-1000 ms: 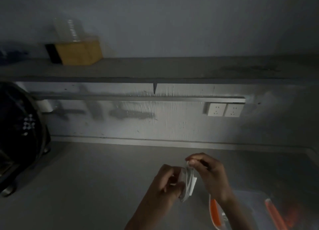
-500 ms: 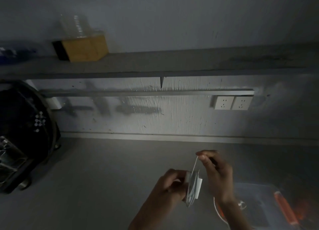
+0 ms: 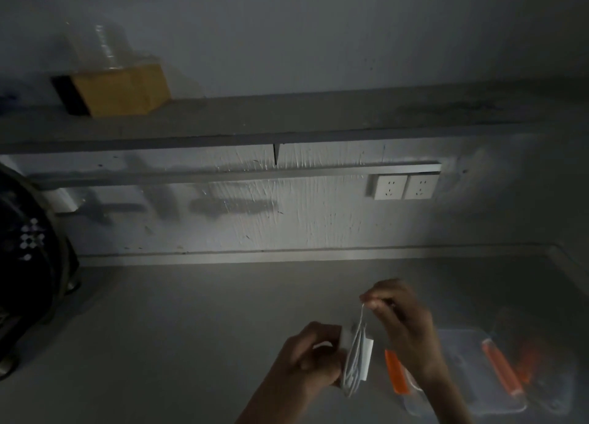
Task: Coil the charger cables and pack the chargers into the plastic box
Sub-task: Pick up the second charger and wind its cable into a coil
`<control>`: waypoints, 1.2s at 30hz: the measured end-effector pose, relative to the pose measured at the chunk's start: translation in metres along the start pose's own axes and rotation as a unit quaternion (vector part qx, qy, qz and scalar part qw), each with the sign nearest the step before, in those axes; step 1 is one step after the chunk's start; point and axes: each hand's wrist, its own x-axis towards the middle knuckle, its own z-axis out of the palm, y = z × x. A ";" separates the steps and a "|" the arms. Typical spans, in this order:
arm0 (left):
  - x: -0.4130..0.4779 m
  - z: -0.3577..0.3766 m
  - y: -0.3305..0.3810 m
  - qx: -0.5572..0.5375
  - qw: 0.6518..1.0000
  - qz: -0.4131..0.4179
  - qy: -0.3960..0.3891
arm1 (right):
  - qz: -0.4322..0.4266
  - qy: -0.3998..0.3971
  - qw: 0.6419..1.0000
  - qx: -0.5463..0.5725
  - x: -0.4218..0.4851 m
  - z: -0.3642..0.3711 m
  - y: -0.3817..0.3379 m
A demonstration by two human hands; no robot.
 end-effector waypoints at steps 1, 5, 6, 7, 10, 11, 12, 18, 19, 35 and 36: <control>-0.001 -0.002 0.000 0.020 1.000 0.020 0.001 | 0.036 -0.060 0.998 -0.003 -0.004 0.001 0.006; 0.004 -0.007 -0.004 0.045 0.997 0.051 0.026 | 0.178 -0.167 0.970 0.013 -0.037 0.018 0.021; 0.007 -0.008 -0.006 0.047 0.997 0.047 0.042 | 0.179 -0.166 0.970 0.008 -0.041 0.025 0.016; 0.010 -0.010 -0.010 0.041 0.996 0.045 0.059 | 0.180 -0.168 0.969 -0.004 -0.045 0.029 0.011; 0.018 -0.014 -0.026 -0.056 0.987 0.019 0.151 | 0.178 -0.159 0.971 -0.022 -0.063 0.037 0.003; 0.021 -0.015 -0.031 -0.112 0.977 -0.008 0.181 | 0.165 -0.158 0.973 -0.036 -0.071 0.037 0.004; 0.023 -0.015 -0.035 -0.158 0.967 -0.034 0.199 | 0.148 -0.167 0.973 -0.051 -0.077 0.037 0.003; 0.028 -0.029 -0.054 -0.089 0.957 -0.065 0.267 | 0.001 -0.277 0.938 -0.210 -0.086 0.020 0.009; 0.026 -0.027 -0.054 -0.061 0.965 -0.064 0.247 | -0.036 -0.265 0.935 -0.234 -0.079 0.014 0.001; 0.000 -0.013 0.013 0.101 0.991 0.052 -0.066 | 0.010 -0.098 0.995 0.024 0.008 -0.011 -0.036; 0.000 -0.013 0.012 0.094 0.992 0.058 -0.064 | 0.024 -0.098 0.994 0.029 0.008 -0.008 -0.035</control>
